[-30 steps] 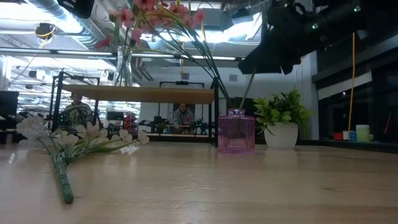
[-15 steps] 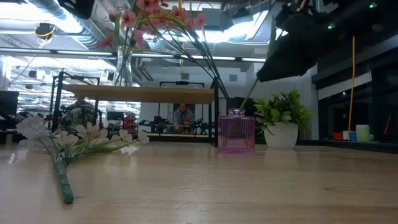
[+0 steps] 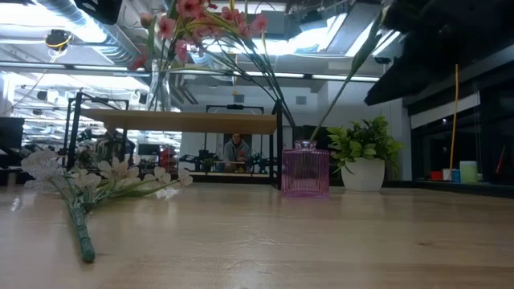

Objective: Pick and place flowers into a vace then onto a shelf
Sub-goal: Put the white flowers into the violet vase

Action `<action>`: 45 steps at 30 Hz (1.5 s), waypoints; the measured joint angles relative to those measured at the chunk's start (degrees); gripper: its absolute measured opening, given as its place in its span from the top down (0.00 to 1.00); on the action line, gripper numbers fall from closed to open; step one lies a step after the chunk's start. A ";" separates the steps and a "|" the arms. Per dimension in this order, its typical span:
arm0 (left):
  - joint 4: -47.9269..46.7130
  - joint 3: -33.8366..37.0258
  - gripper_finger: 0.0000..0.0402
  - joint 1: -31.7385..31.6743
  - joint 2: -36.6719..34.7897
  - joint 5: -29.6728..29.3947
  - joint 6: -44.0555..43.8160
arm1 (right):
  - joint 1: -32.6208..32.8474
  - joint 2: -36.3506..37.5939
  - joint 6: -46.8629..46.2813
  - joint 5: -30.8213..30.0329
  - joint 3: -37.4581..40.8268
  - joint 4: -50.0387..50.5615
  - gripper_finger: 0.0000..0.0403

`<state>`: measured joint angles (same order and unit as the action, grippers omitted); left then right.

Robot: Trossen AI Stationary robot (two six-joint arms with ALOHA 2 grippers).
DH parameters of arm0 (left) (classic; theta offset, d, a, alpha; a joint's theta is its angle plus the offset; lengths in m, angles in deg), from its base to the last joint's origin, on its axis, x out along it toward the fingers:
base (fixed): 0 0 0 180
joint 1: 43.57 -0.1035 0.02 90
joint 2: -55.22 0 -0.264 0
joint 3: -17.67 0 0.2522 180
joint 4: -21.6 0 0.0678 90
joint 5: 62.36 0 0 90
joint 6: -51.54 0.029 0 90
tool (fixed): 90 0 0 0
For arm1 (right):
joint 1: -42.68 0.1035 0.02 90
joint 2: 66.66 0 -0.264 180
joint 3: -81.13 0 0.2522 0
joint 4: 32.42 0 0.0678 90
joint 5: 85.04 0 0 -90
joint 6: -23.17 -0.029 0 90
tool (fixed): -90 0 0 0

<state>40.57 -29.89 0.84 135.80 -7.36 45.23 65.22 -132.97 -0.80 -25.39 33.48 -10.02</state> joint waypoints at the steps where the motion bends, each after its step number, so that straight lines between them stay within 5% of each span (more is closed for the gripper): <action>1: 0.00 0.00 0.76 0.00 0.00 0.02 0.00 | 0.93 -0.01 0.00 0.00 0.00 -0.25 0.60; 18: -5.30 0.00 0.82 0.13 0.58 -2.97 0.36 | 10.35 -6.45 3.50 -0.07 -0.04 -15.34 0.62; 25: -14.85 0.00 0.87 0.11 0.63 -6.45 -8.82 | 10.27 -15.60 7.31 -0.11 -0.04 -25.05 0.79; 32: -23.95 0.00 0.96 0.13 0.63 -0.06 -21.13 | 10.22 -21.04 14.09 -0.15 -0.04 -35.27 0.98; 38: -32.08 0.00 0.99 0.13 0.68 1.59 -28.90 | 10.22 -22.21 13.81 -0.11 -0.04 -34.99 0.92; 45: -38.61 -3.63 0.99 0.11 0.70 0.95 -25.64 | 10.22 -22.03 13.80 -0.06 -0.04 -35.07 0.89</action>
<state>1.96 -33.52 0.95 136.50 -6.41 19.59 75.44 -155.00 13.00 -25.45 33.44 -45.09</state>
